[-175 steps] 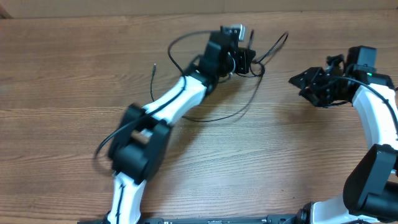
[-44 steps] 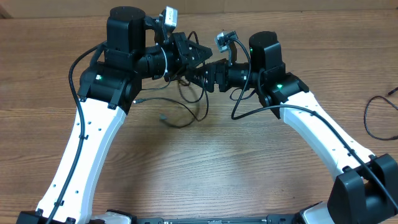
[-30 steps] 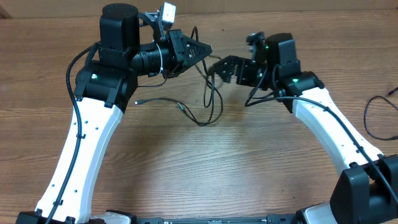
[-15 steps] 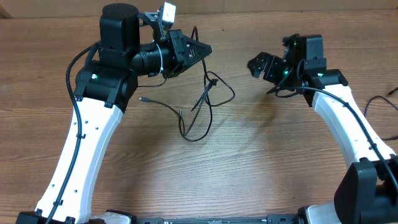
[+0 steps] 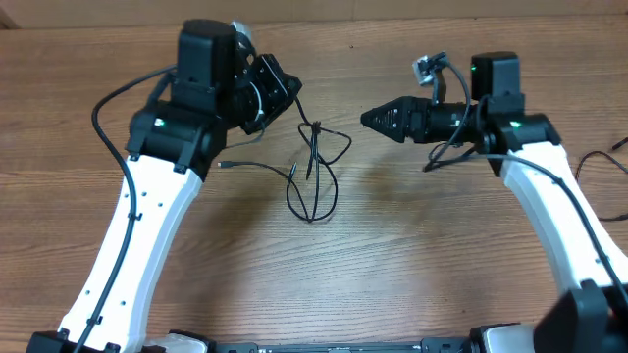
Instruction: Untangle cables
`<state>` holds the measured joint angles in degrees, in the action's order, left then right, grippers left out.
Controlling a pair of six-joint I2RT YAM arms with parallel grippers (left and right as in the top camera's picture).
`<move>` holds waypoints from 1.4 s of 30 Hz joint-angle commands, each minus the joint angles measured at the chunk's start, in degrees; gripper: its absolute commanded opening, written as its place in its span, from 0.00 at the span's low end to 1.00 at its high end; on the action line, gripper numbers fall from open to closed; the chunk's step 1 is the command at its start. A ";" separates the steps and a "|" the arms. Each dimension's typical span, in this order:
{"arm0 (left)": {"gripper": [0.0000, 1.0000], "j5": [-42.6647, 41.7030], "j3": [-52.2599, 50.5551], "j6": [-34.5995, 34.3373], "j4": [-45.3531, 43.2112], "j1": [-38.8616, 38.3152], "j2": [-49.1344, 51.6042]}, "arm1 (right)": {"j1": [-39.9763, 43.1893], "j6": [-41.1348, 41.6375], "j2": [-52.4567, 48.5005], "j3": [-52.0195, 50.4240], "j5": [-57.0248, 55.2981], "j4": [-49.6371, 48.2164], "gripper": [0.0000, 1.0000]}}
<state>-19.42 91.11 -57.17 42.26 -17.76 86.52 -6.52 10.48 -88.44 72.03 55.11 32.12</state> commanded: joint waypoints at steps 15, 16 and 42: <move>0.04 29.33 0.42 -31.67 7.45 -7.78 0.37 | -14.43 -3.06 7.87 0.46 0.15 10.25 0.72; 0.04 30.36 0.42 -32.57 8.13 -7.78 0.37 | -15.72 -2.75 7.87 0.46 -0.70 10.60 0.72; 0.04 19.69 0.42 -34.95 10.60 -7.65 0.35 | -26.29 4.48 1.53 0.39 -47.30 3.17 0.80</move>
<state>3.29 91.11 -91.79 52.53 -25.26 86.54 -32.99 13.93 -86.67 72.05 14.96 36.84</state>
